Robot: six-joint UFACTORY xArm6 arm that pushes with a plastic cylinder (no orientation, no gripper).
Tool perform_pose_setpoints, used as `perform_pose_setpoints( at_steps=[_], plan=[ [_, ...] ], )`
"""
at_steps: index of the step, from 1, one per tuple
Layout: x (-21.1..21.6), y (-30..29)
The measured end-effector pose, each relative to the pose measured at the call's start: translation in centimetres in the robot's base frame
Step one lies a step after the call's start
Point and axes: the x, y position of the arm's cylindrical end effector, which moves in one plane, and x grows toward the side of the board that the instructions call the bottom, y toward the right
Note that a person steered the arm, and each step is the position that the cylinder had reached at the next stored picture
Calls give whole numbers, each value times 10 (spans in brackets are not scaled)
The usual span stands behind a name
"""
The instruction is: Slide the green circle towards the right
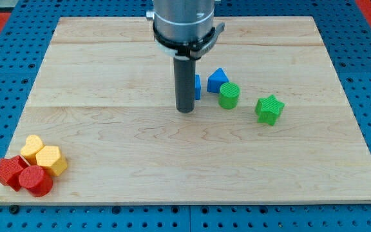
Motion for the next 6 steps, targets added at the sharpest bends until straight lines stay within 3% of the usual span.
perform_pose_setpoints(
  at_steps=[4, 5, 6],
  plan=[
    [-8, 121],
    [-7, 107],
    [-4, 54]
  ],
)
